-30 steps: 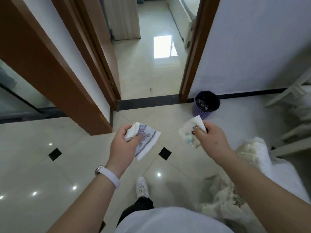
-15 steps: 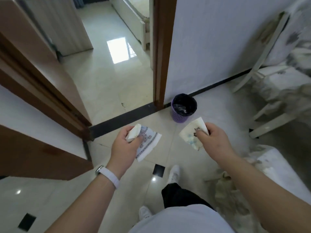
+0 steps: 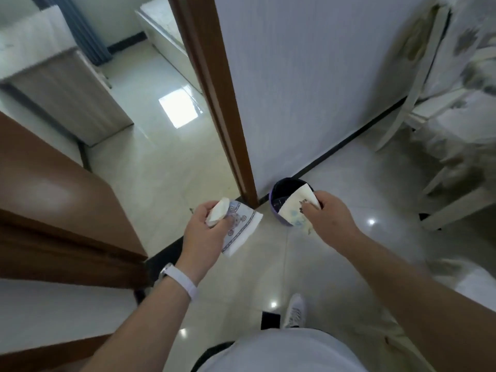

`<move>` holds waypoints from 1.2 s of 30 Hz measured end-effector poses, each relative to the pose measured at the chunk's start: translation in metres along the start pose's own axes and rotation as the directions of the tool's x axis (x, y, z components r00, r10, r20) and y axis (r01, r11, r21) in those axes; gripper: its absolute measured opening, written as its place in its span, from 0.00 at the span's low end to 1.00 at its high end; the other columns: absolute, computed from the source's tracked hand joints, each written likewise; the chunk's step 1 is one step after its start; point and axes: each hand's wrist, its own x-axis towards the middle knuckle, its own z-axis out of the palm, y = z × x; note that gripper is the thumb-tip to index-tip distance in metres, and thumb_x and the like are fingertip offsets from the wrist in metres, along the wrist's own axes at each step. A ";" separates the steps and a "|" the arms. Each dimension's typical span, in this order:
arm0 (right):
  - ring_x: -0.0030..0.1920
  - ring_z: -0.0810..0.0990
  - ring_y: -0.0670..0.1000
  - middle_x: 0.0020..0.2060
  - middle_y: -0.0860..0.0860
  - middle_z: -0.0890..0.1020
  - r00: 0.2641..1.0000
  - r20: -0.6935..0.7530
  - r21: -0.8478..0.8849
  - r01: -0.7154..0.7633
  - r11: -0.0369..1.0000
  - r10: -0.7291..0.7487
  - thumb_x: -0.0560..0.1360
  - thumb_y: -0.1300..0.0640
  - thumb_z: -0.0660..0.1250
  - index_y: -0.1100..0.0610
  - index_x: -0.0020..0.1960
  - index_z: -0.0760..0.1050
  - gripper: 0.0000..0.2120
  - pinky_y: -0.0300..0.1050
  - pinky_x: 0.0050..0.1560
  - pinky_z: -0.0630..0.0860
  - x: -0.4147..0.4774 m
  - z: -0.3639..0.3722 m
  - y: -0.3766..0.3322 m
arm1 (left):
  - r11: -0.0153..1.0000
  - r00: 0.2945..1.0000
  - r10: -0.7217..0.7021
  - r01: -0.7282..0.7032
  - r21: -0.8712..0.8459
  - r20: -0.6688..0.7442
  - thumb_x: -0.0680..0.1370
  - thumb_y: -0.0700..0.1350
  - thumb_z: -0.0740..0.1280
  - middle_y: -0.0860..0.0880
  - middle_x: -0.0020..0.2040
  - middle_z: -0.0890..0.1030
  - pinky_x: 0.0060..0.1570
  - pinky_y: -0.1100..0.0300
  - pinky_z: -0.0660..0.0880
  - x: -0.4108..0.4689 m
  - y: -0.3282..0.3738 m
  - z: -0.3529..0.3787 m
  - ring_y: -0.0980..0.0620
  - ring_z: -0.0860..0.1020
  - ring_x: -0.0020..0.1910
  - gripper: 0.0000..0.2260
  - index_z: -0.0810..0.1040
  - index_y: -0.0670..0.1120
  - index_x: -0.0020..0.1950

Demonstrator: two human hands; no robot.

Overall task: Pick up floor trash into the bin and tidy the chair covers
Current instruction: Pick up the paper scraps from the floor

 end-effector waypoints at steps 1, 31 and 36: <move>0.34 0.72 0.50 0.33 0.52 0.76 1.000 -0.023 -0.002 -0.004 1.000 0.004 0.76 0.56 0.64 0.59 0.42 0.74 0.07 0.45 0.34 0.67 0.013 -0.009 -0.001 | 1.000 1.000 0.012 -0.012 0.005 0.021 0.75 0.42 0.74 0.52 0.50 0.84 0.45 0.54 0.80 0.011 0.008 0.011 0.51 0.83 0.48 0.12 0.78 0.54 0.55; 0.31 0.70 0.47 0.31 0.47 0.72 0.764 -0.396 0.097 -0.517 0.850 0.510 0.78 0.56 0.62 0.53 0.38 0.71 0.09 0.37 0.28 0.64 0.260 0.004 0.010 | 0.945 0.778 -0.082 -0.138 0.297 0.623 0.73 0.53 0.75 0.54 0.52 0.82 0.53 0.47 0.80 0.412 0.018 0.197 0.55 0.81 0.50 0.18 0.76 0.50 0.60; 0.31 0.69 0.48 0.32 0.49 0.72 0.763 -0.331 0.159 -0.535 0.830 0.555 0.77 0.55 0.63 0.59 0.42 0.71 0.08 0.43 0.31 0.66 0.304 0.021 0.059 | 0.923 0.796 -0.147 -0.103 0.370 0.587 0.73 0.54 0.75 0.55 0.51 0.82 0.53 0.48 0.81 0.443 -0.016 0.236 0.56 0.82 0.50 0.17 0.76 0.52 0.58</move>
